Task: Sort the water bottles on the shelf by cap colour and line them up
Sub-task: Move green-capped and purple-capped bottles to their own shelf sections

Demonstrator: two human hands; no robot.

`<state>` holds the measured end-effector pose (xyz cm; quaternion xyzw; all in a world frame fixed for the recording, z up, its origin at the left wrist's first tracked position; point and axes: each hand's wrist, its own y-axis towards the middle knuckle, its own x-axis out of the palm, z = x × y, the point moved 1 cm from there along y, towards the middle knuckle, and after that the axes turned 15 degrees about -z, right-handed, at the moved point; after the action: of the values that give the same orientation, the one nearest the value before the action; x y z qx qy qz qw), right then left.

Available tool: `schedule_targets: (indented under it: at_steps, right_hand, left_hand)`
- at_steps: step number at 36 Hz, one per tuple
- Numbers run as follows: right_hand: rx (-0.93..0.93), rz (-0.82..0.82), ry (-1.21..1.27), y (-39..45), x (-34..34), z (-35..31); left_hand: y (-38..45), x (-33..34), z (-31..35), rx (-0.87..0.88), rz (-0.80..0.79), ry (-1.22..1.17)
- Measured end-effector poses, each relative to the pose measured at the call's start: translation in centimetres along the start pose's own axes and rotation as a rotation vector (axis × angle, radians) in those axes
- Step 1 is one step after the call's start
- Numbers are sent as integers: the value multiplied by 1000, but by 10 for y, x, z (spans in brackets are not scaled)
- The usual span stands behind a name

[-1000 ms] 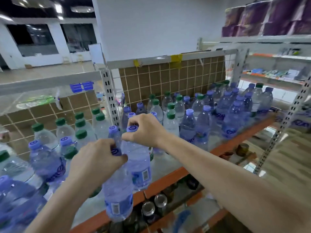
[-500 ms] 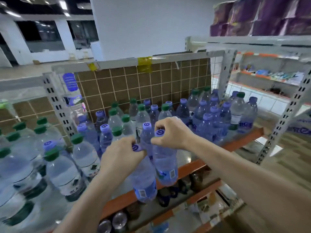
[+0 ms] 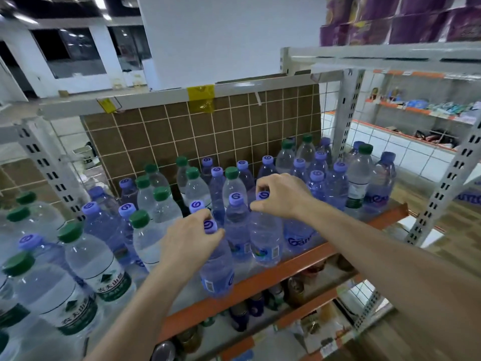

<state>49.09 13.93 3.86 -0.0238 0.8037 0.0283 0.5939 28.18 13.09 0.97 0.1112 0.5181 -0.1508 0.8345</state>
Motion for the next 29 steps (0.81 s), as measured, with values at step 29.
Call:
schedule_targets:
  at_steps: [29]
  right_hand:
    - [115,-215,-198,61,-1,30]
  left_hand:
    - [40,10,-7,189,-192,-116]
